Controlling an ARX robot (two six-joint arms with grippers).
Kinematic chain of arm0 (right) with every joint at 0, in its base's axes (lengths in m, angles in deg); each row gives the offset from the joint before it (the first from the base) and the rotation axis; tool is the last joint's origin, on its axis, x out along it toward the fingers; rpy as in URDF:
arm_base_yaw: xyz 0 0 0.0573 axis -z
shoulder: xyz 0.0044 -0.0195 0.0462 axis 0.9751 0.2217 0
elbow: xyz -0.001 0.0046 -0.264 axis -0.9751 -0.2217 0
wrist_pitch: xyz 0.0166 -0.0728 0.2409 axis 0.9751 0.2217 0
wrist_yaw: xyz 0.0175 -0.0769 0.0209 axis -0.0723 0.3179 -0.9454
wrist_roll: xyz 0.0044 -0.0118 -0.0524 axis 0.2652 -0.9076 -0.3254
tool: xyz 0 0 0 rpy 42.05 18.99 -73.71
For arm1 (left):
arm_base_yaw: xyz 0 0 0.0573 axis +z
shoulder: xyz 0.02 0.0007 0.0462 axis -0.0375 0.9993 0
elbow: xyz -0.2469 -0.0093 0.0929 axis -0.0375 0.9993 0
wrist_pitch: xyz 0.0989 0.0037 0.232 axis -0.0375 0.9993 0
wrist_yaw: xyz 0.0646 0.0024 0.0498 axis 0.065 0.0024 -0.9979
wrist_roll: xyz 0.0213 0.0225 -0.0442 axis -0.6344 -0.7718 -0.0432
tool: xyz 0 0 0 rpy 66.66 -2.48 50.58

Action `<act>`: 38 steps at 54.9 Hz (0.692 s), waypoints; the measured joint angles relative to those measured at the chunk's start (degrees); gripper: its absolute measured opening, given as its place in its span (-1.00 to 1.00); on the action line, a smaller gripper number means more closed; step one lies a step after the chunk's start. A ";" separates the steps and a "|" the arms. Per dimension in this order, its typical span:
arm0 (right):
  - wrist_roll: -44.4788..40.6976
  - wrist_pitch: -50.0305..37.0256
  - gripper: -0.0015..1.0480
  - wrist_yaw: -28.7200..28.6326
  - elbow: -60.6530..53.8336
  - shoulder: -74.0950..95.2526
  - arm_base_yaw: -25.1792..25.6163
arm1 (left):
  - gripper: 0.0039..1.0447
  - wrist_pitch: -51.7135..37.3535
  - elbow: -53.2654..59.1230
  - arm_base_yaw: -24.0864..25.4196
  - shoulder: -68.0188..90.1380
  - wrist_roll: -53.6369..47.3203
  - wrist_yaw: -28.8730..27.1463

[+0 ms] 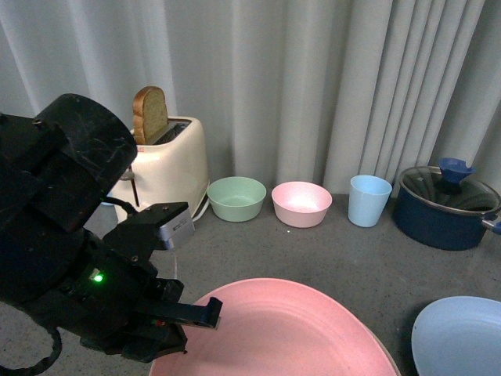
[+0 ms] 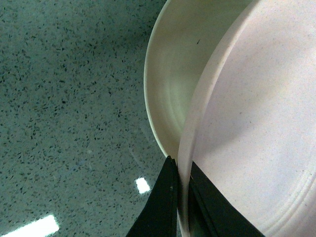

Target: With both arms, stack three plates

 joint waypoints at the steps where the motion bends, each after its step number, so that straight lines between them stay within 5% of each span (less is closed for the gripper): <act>1: 0.00 0.00 0.86 0.00 0.00 0.00 0.00 | -0.94 -0.28 -0.52 -0.42 0.59 0.61 -0.37; 29: 0.00 0.00 0.86 0.00 0.00 0.00 0.00 | -0.94 -0.24 -7.56 -3.39 6.93 4.02 -3.50; 38: 0.00 0.00 0.86 0.00 0.00 0.00 0.00 | -0.39 -0.33 -8.00 -3.50 7.21 5.25 -3.96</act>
